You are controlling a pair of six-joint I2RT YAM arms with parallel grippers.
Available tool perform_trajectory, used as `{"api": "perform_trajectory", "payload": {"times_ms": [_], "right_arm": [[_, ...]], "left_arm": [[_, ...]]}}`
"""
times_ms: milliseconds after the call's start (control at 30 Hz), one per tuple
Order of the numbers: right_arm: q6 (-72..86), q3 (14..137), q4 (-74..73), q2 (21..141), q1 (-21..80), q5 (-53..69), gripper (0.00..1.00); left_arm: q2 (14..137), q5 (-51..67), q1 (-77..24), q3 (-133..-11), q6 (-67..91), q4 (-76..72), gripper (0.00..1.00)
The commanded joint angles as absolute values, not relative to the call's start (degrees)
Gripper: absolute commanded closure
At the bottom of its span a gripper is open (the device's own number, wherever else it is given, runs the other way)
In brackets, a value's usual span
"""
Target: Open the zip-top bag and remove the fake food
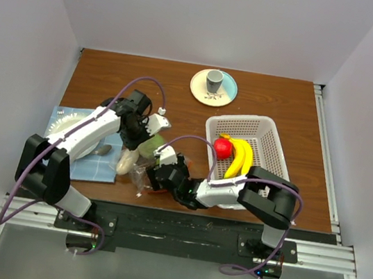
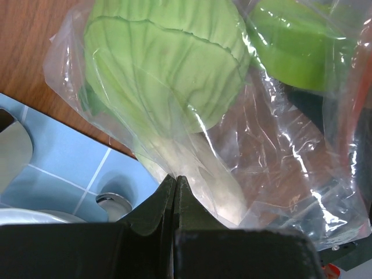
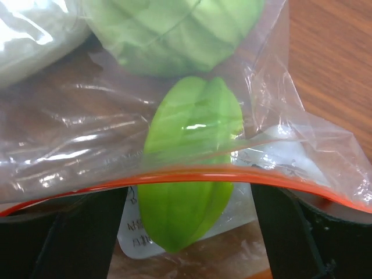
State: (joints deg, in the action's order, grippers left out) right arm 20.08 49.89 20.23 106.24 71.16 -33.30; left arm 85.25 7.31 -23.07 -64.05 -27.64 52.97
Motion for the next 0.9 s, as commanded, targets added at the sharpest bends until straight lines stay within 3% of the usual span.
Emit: {"api": "perform_trajectory", "payload": {"times_ms": [0,167,200,533,700,800,867], "right_arm": [[20.0,49.6,24.4,103.3,71.2,-31.7,0.21],[18.6,46.7,24.4,95.4,71.2,-29.6,0.56],[18.5,46.1,22.3,94.0,71.2,-29.3,0.59],[26.0,42.3,-8.5,67.6,71.4,-31.9,0.75],[31.9,42.1,-25.9,57.3,71.5,-40.2,0.82],[41.9,43.3,-38.5,54.9,71.4,-52.7,1.0],[53.6,44.2,-48.7,54.1,70.7,-59.6,1.0]], "left_arm": [[83.5,7.4,-23.6,-64.2,-27.5,52.9,1.0],[83.8,6.9,-23.6,-64.0,-27.3,52.3,1.0],[83.8,6.7,-23.6,-64.0,-27.4,52.2,1.0],[84.8,4.3,-23.5,-64.5,-27.8,51.2,1.0],[85.3,4.0,-23.6,-66.5,-27.2,50.7,1.0],[85.6,4.2,-23.6,-68.3,-26.7,51.0,1.0],[85.8,4.7,-23.6,-69.9,-26.5,51.7,1.0]]}}
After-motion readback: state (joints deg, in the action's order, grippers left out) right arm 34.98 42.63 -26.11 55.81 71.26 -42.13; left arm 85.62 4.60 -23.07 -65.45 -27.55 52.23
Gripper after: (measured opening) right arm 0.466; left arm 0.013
